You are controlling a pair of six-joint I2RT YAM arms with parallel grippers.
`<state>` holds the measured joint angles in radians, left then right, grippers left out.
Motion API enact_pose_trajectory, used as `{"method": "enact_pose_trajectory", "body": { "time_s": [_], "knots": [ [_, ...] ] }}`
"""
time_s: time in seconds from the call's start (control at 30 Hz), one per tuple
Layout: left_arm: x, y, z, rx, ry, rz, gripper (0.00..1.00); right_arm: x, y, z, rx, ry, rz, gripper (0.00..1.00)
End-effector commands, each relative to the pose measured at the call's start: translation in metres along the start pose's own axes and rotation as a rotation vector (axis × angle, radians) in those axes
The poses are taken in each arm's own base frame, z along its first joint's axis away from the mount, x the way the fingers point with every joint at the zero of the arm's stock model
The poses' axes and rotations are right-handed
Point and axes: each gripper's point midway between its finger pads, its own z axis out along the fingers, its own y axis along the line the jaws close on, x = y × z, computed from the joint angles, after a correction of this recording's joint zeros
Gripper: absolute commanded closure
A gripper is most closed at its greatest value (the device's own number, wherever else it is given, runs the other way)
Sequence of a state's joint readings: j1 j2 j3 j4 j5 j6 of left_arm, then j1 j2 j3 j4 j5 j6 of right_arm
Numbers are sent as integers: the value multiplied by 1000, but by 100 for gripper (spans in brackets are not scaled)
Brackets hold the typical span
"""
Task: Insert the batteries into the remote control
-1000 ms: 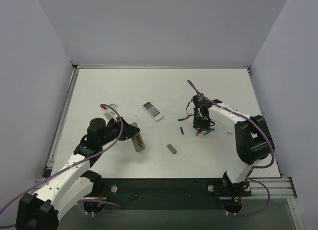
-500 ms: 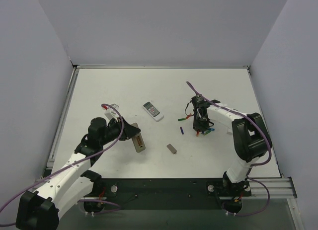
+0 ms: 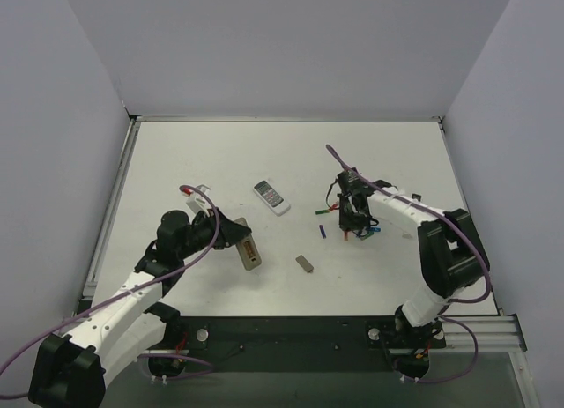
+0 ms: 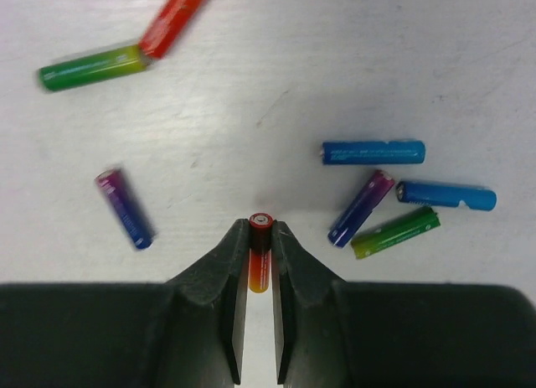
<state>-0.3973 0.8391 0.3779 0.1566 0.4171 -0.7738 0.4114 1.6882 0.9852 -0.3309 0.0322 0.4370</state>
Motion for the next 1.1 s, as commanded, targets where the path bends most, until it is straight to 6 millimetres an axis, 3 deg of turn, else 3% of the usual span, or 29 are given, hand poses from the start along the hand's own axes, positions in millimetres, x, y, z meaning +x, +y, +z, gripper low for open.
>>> {"method": "enact_pose_trajectory", "body": {
  "time_s": [0.0, 0.13, 0.2, 0.23, 0.4, 0.53, 0.67, 0.77, 1.07],
  "knots": [
    [-16, -22, 0, 104, -70, -8, 100, -26, 33, -57, -142, -209, -90, 100],
    [-21, -31, -2, 153, -107, -27, 100, -49, 83, -117, -356, -455, -163, 100],
    [-26, -37, -3, 184, -130, -27, 100, -46, 106, -148, -468, -549, -206, 100],
    [-28, -41, -5, 197, -141, -37, 100, -55, 117, -172, -532, -642, -213, 100],
    [-40, -54, -10, 251, -193, -41, 100, -37, 176, -240, -750, -856, -359, 100],
    [-45, -63, -14, 280, -207, -62, 100, -20, 205, -278, -888, -973, -438, 100],
    [-49, -70, -17, 306, -224, -81, 100, 1, 229, -298, -976, -1017, -525, 100],
    [-52, -72, -18, 311, -232, -90, 100, 9, 241, -302, -1003, -1027, -555, 100],
    [-56, -81, -23, 339, -246, -110, 100, 15, 259, -287, -997, -1030, -593, 100]
  ]
}}
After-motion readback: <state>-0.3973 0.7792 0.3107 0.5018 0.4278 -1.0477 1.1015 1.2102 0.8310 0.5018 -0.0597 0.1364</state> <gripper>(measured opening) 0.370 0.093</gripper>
